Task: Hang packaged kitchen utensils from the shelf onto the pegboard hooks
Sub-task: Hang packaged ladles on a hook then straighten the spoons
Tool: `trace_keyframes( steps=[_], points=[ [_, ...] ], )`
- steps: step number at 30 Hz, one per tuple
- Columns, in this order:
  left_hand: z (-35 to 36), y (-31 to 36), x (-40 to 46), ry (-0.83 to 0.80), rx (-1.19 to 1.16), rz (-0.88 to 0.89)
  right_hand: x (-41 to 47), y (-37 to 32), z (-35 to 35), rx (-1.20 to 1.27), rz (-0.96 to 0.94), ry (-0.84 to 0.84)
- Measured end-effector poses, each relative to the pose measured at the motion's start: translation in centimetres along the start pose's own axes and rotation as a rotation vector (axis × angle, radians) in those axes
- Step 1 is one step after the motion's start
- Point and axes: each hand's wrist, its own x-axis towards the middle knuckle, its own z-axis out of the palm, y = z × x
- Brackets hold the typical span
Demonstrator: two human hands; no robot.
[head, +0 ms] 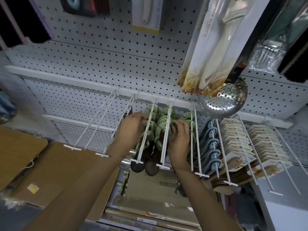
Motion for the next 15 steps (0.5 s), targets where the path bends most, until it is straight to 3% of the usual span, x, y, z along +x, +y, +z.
trace_keyframes(
  steps=[9, 15],
  points=[
    [-0.81, 0.96, 0.38, -0.158, 0.065, -0.028, 0.25, 0.14, 0.18, -0.017, 0.025, -0.039],
    [-0.88, 0.94, 0.21, -0.168, 0.128, -0.056, 0.74, 0.50, -0.33, -0.092, 0.010, -0.084]
  ],
)
